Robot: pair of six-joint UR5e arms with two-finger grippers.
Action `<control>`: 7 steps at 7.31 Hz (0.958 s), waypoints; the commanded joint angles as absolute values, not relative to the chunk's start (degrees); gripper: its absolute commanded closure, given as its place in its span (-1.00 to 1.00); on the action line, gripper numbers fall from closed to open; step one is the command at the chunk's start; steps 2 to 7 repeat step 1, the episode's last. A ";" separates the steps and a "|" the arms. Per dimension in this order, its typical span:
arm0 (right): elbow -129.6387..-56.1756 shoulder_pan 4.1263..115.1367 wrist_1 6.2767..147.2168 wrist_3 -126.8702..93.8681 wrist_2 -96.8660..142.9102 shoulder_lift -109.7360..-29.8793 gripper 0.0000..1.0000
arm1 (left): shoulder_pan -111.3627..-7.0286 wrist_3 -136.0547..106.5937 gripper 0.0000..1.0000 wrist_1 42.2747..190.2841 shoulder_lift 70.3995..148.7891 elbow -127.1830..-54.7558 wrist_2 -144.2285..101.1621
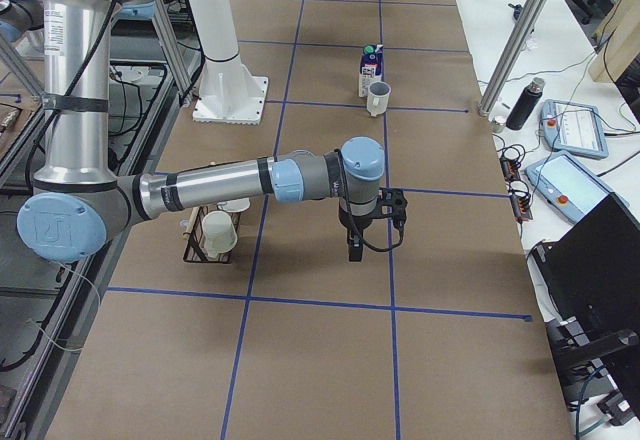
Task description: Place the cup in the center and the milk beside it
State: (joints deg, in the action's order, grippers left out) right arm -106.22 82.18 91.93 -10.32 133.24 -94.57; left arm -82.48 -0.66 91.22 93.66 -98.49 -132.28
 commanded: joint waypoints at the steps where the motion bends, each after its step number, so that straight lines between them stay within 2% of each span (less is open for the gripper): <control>1: -105.91 82.18 91.93 -10.55 133.24 -94.31 -1.00 | -82.44 -0.62 -0.97 91.23 93.96 -98.44 -132.19; 7: -105.91 82.18 91.93 -10.55 133.24 -94.31 -1.00 | -82.44 -0.62 -0.97 91.23 93.96 -98.44 -132.19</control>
